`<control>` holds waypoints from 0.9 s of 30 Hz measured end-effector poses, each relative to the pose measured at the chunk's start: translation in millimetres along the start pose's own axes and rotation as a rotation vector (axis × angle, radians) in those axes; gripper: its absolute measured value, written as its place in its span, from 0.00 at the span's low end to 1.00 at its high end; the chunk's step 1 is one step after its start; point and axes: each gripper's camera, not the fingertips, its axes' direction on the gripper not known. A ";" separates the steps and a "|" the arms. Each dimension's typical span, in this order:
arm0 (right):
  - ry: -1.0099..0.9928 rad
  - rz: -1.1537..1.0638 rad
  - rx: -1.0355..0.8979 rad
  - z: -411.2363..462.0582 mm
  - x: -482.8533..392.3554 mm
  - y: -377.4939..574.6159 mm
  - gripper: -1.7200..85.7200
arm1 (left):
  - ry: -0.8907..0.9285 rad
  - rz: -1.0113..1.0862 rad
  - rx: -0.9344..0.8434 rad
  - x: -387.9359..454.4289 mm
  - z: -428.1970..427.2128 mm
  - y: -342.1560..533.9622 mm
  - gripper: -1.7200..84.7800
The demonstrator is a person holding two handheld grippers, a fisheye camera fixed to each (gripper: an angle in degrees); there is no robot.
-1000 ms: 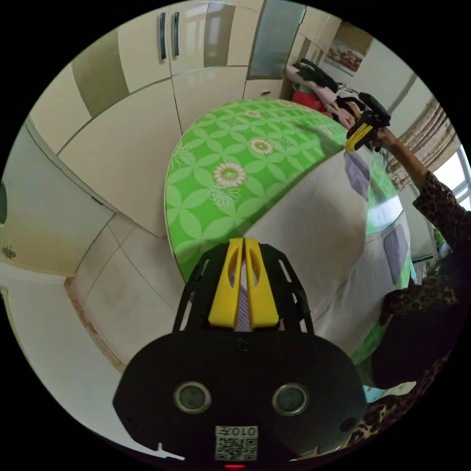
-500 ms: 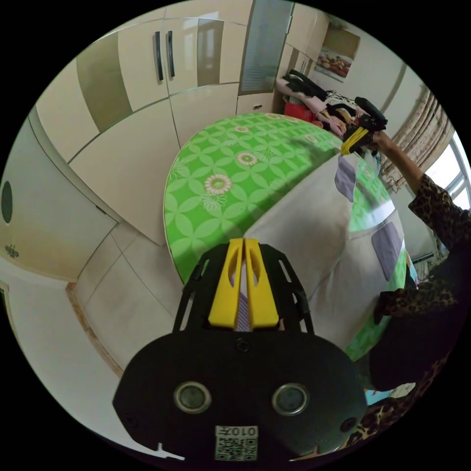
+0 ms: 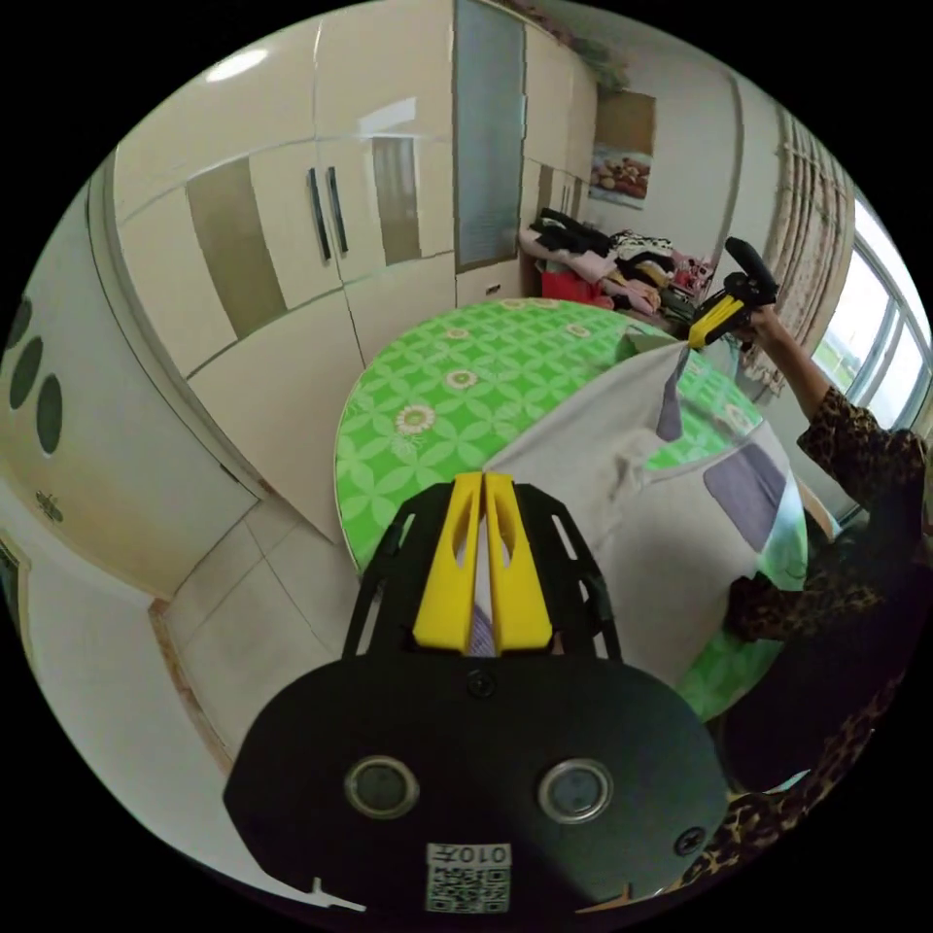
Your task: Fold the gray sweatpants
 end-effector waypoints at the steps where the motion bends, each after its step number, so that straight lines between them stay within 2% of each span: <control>1: 0.053 -0.018 0.016 -7.1 -25.7 9.9 0.05 | -0.028 0.023 0.023 12.9 -14.6 18.6 0.02; 6: 0.219 -0.065 0.060 -9.2 -131.5 58.0 0.05 | -0.112 0.046 0.123 63.6 -58.9 114.1 0.02; 10: 0.236 -0.028 0.020 22.8 -196.6 95.7 0.05 | -0.082 0.006 0.168 96.5 -72.6 205.4 0.02; 14: 0.221 0.017 -0.105 64.2 -216.3 106.7 0.05 | -0.050 -0.054 0.077 94.1 -55.4 270.3 0.02; 18: 0.166 0.054 -0.150 81.8 -218.3 115.7 0.05 | 0.030 -0.129 0.090 88.2 -53.4 317.3 0.02; 24: 0.208 0.076 0.086 29.6 -233.0 133.9 0.05 | -0.003 -0.082 0.167 98.5 -94.7 358.2 0.02; 27: 0.184 0.041 0.018 54.5 -239.2 138.9 0.05 | -0.045 0.002 0.096 112.0 -89.7 378.8 0.02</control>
